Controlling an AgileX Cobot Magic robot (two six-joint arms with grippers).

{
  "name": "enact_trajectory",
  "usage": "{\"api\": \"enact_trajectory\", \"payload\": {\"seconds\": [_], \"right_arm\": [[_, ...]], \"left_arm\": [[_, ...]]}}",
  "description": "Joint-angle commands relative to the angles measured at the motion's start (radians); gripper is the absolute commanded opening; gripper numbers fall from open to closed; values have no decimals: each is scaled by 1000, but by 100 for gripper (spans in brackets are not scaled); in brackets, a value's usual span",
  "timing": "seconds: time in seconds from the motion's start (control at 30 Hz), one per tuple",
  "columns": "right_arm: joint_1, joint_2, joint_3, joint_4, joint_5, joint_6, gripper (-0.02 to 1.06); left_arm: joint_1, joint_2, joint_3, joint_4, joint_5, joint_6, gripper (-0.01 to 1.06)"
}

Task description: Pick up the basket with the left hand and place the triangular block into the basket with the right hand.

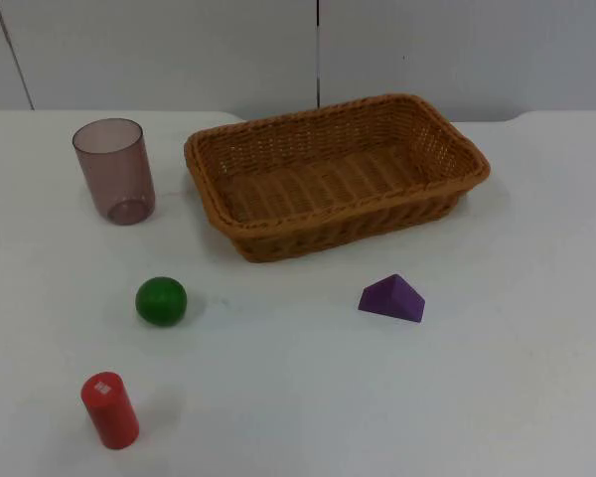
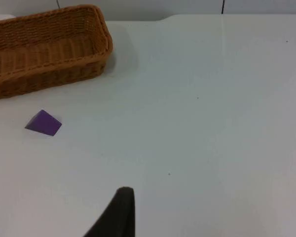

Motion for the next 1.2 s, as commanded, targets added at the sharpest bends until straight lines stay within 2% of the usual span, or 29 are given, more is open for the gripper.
{"api": "enact_trajectory", "payload": {"seconds": [0.0,0.17,0.27,0.37,0.4,0.5,0.73,0.9,1.17], "right_arm": [[0,-2,5,-8,-13,2,105],[0,37,-71,-8,-18,12,105],[0,160,-160,-18,-58,15,105],[0,285,-256,-49,-136,30,105],[0,285,-256,-49,-136,30,105],[0,411,-362,-91,-202,41,105],[0,651,-548,-129,-297,47,105],[0,779,-635,-134,-309,47,105],[0,876,-658,-120,-330,47,105]], "left_arm": [[3,-3,1,-4,-13,-30,101],[3,94,-71,7,-66,-61,101],[3,237,-162,21,-176,-76,101],[3,387,-262,12,-273,-86,101],[3,387,-262,12,-273,-86,101],[3,522,-369,12,-351,-86,101],[3,757,-547,3,-362,-86,101],[3,869,-575,-9,-388,-86,101],[3,1019,-575,-32,-432,-86,101]]}}
